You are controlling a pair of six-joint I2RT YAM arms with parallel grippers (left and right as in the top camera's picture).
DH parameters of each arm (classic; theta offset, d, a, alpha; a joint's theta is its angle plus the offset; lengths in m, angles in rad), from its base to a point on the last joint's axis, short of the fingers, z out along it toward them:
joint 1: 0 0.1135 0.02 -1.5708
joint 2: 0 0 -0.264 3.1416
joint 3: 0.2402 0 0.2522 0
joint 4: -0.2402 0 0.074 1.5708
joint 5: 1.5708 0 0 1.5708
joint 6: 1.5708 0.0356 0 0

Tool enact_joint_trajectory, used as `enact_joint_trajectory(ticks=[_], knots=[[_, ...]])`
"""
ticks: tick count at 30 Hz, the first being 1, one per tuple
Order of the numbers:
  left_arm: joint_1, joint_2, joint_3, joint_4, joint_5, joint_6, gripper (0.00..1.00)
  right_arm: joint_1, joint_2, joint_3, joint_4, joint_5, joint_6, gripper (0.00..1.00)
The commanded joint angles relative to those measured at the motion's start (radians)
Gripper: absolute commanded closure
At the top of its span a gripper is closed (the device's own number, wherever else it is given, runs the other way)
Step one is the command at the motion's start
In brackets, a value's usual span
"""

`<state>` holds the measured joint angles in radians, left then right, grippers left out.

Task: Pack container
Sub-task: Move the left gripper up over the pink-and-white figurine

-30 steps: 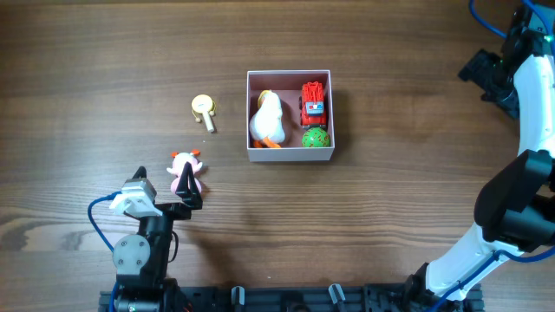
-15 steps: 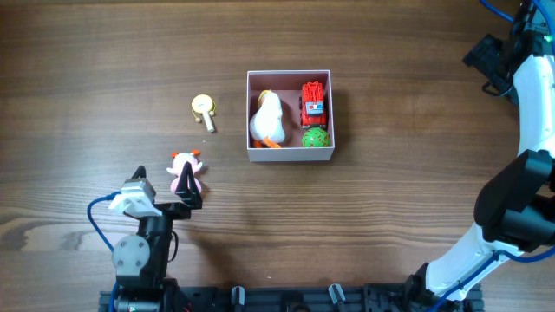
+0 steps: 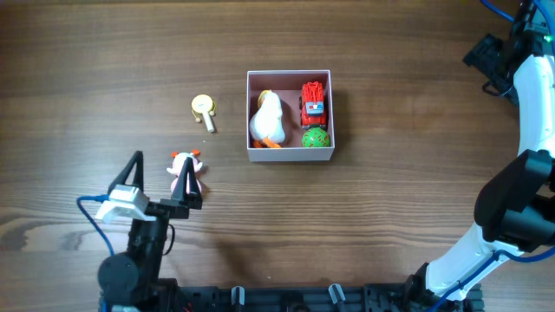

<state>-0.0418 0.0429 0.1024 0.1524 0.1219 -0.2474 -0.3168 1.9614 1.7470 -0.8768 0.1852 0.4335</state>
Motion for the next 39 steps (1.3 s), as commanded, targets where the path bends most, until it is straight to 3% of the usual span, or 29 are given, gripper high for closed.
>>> enact_joint_trajectory(ticks=[1,5,7,10,14,17,21,26,33,39], knots=[[0.006,0.114,0.229,-0.107,0.039,0.060,0.00,0.003,-0.013,-0.005,0.002,0.024,0.013,0.00],[0.006,0.365,0.541,-0.426,0.039,0.056,0.00,0.003,-0.013,-0.005,0.002,0.024,0.013,0.00],[0.006,0.569,0.779,-0.723,0.039,0.001,0.00,0.003,-0.013,-0.005,0.002,0.024,0.014,0.00],[0.005,0.785,0.999,-0.953,0.111,-0.003,0.00,0.003,-0.013,-0.005,0.002,0.024,0.014,0.00],[0.006,0.975,1.137,-1.020,0.199,0.002,0.00,0.003,-0.013,-0.005,0.002,0.024,0.014,0.00],[0.005,1.067,1.159,-1.029,0.181,0.021,0.00,0.003,-0.013,-0.005,0.002,0.024,0.014,0.00],[0.006,1.202,1.160,-1.156,0.061,-0.161,0.00,0.003,-0.013,-0.005,0.002,0.024,0.013,0.00],[0.005,1.362,1.160,-1.313,0.085,-0.180,0.00,0.003,-0.013,-0.005,0.002,0.024,0.014,0.00],[0.005,1.437,1.160,-1.342,0.082,-0.179,0.00,0.003,-0.013,-0.005,0.002,0.024,0.014,0.00],[0.005,1.444,1.160,-1.339,-0.089,-0.179,0.00,0.003,-0.013,-0.005,0.002,0.024,0.014,0.00]])
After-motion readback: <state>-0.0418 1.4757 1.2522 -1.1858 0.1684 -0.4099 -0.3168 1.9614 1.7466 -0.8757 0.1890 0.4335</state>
